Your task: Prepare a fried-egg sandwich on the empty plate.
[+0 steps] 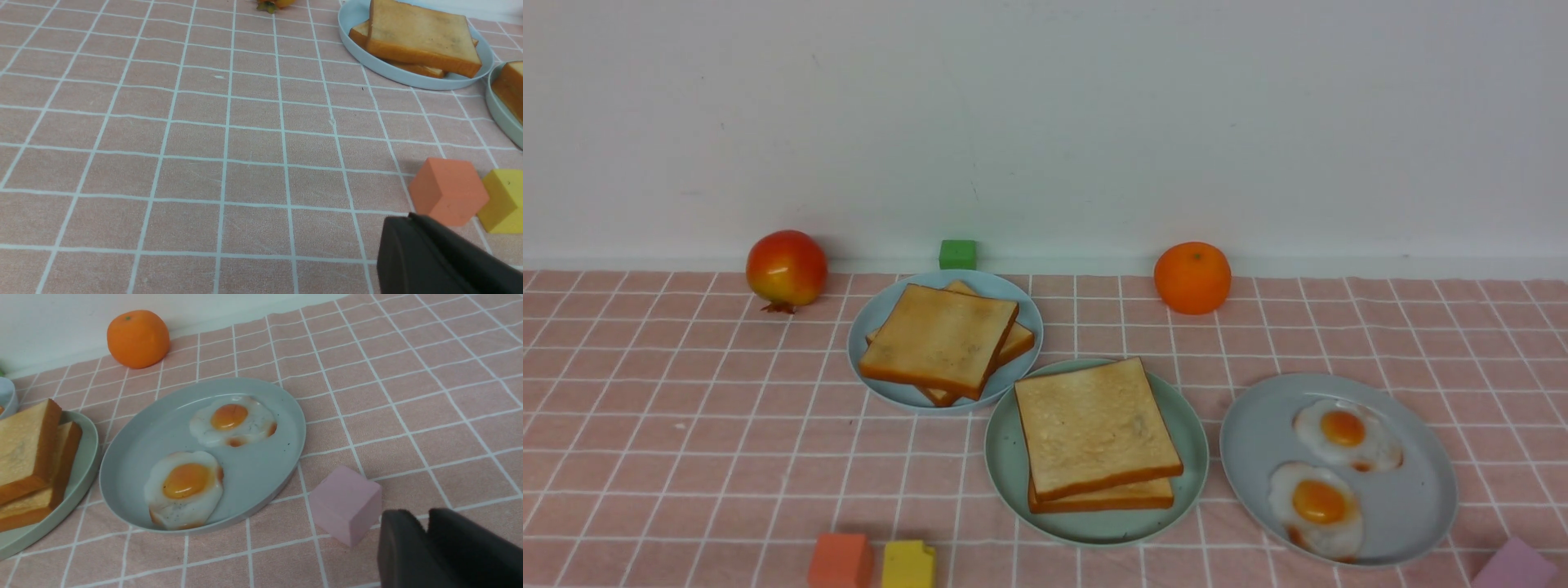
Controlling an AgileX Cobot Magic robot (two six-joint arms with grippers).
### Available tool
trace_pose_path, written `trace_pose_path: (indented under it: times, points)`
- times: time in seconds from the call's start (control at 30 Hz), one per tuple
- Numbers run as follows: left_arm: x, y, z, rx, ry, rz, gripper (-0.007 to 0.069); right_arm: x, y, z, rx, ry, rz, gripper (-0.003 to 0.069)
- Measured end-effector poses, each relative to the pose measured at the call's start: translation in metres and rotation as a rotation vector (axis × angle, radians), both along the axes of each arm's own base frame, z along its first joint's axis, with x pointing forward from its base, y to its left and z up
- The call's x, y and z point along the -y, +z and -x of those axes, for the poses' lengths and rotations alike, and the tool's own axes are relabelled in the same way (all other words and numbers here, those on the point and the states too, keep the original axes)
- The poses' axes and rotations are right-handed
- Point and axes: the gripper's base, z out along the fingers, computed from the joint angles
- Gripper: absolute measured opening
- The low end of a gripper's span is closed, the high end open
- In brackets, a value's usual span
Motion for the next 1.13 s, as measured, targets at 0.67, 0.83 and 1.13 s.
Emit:
trace_pose_path:
  times: [0.67,0.83,1.13]
  points:
    - [0.0,0.0003,0.0,0.001,0.0,0.0,0.0013,0.0001,-0.0001,0.0,-0.001,0.0,0.001,0.0151]
    - [0.0,0.0002,0.0,0.0,0.0,0.0,0.0013,0.0001,-0.0001,0.0,-0.001,0.0,0.001,0.0155]
    - [0.0,0.0002,0.0,0.0,0.0,0.0,0.0013,0.0001,-0.0001,0.0,-0.001,0.0,0.001,0.0168]
